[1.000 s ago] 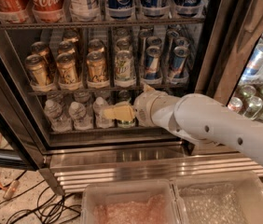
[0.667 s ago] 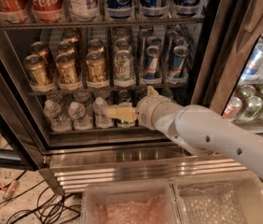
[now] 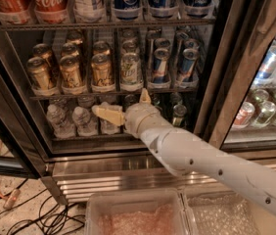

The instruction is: Pick 7up can from middle shelf of fridge

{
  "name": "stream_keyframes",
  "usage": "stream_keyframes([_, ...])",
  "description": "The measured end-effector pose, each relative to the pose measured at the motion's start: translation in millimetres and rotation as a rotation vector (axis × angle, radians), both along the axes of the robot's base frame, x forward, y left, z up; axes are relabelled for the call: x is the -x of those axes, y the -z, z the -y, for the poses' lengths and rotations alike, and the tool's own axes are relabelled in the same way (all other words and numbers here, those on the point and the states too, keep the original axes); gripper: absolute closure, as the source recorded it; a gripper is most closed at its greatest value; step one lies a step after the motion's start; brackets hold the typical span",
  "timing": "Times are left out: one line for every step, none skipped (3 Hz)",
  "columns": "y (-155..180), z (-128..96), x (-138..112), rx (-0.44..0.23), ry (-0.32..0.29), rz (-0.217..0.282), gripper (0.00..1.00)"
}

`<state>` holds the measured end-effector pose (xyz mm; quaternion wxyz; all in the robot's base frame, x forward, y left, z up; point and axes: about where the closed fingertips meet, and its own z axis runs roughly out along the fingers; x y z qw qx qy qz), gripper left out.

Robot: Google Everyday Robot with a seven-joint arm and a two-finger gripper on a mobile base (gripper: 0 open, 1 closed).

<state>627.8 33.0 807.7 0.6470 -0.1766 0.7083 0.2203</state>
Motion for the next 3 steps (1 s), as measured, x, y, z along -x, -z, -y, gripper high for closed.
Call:
stream_keyframes([-21.4, -8.6, -6.6, 0.026, 0.045, 0.074, 0.00])
stream_keyframes([-21.3, -8.6, -6.6, 0.025, 0.045, 0.073, 0.00])
stream_keyframes([-15.8, -7.5, -6.7, -0.005, 0.056, 0.056, 0.00])
